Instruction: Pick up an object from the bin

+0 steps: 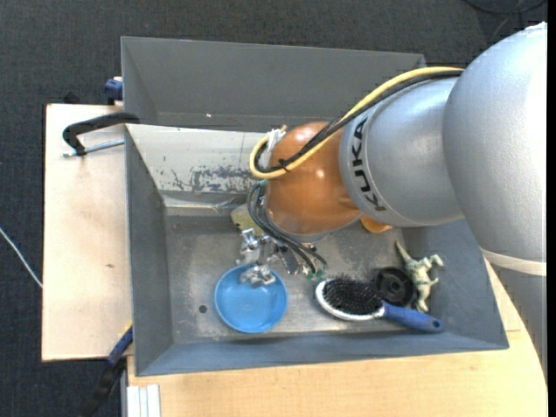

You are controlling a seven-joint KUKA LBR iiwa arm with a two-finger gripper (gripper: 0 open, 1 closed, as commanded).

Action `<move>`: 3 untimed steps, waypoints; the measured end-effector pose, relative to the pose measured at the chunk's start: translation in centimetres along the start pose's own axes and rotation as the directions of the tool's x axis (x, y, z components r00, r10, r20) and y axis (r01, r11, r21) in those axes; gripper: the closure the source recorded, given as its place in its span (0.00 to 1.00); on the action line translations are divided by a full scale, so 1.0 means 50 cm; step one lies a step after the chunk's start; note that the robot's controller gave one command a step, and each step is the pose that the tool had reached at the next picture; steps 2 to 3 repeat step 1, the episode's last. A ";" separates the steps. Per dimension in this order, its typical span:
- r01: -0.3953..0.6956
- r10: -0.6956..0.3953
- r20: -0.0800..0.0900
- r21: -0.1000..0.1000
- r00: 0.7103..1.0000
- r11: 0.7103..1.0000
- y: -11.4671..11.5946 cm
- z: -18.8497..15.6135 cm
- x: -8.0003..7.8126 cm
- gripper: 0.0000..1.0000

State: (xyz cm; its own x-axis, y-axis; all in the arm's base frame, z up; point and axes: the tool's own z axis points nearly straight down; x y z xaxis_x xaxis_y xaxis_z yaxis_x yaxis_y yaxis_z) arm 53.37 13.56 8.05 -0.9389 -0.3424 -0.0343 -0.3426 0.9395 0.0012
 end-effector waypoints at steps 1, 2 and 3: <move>0.010 -0.010 -0.019 0.001 1.000 1.000 0.015 -0.299 0.007 1.00; 0.010 -0.010 -0.019 0.001 1.000 1.000 0.015 -0.299 0.007 1.00; 0.010 -0.010 -0.019 0.001 1.000 1.000 0.015 -0.299 0.007 1.00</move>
Offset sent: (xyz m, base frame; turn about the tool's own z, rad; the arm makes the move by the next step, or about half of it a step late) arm -0.0133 0.0021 0.1436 -0.0105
